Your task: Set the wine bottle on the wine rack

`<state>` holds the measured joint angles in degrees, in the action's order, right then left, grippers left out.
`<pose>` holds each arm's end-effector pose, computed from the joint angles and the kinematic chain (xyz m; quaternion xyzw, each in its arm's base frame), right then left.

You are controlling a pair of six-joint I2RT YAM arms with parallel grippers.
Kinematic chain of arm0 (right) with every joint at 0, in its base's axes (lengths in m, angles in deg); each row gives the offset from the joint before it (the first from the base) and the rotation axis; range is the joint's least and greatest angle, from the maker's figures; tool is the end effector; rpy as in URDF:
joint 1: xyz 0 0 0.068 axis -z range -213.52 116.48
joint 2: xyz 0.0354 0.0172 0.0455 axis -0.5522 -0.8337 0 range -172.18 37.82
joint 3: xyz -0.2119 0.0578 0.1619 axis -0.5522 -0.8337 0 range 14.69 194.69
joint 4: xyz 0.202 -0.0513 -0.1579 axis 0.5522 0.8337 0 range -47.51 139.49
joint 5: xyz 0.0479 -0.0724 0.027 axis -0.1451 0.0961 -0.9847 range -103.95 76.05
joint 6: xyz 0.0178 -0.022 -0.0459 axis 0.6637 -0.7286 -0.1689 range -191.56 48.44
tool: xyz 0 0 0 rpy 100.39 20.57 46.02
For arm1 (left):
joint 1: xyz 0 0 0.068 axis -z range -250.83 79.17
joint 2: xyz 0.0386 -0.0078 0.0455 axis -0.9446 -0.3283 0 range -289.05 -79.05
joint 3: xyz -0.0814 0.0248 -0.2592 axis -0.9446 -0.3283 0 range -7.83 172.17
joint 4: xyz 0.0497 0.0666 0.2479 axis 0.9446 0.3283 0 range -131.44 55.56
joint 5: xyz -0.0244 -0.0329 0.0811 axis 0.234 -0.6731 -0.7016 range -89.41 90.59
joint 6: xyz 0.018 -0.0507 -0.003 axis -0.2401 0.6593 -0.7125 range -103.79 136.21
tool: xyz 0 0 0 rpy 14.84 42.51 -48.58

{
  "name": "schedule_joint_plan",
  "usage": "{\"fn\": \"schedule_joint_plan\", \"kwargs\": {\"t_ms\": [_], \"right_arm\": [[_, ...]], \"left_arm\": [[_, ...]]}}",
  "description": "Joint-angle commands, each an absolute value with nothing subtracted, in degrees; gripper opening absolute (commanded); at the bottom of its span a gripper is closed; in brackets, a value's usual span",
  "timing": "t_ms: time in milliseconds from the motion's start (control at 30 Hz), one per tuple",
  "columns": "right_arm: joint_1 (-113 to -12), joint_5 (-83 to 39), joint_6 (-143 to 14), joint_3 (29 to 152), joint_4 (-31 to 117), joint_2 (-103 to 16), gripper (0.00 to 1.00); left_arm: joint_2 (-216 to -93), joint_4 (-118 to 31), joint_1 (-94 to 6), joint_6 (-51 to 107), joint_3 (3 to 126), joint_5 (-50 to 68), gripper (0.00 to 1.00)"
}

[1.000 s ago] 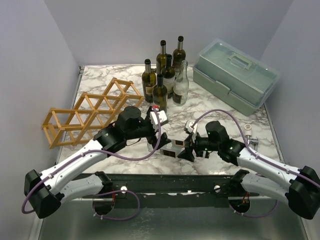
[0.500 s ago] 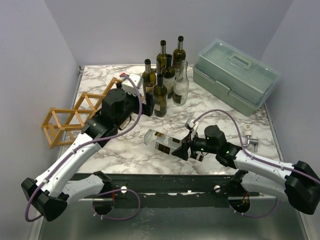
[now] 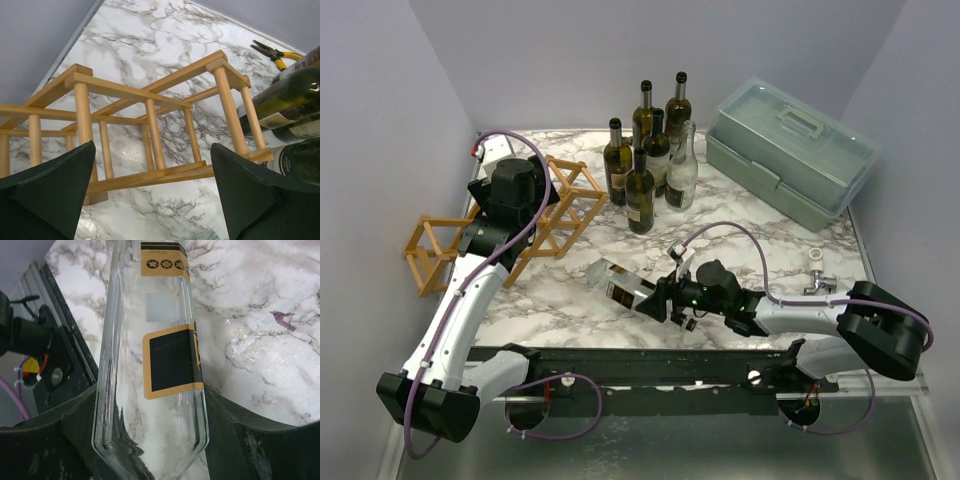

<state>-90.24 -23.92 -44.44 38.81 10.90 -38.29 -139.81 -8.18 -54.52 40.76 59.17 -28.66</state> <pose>0.1359 0.2182 0.1757 -0.2570 0.7782 0.4330 0.3753 0.2177 -0.0455 0.3825 -0.1908 0.8135 0.0253 0.5489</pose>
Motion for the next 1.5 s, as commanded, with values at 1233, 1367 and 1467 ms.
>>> {"fn": "schedule_joint_plan", "kwargs": {"t_ms": [1233, 1367, 1467], "right_arm": [[-92.9, -12.0, -28.0, 55.4, -18.7, -59.0, 0.00], [-92.9, -10.6, -28.5, 56.0, -17.9, -59.5, 0.01], [-92.9, -11.8, -30.3, 57.5, -16.5, -60.1, 0.01]], "left_arm": [[-139.2, -4.6, -56.0, 51.5, 54.4, -17.8, 0.93], [-136.9, -4.6, -56.0, 49.5, 54.1, -21.6, 0.94], [-136.1, -4.6, -56.0, 46.8, 54.6, -23.3, 0.96]]}}
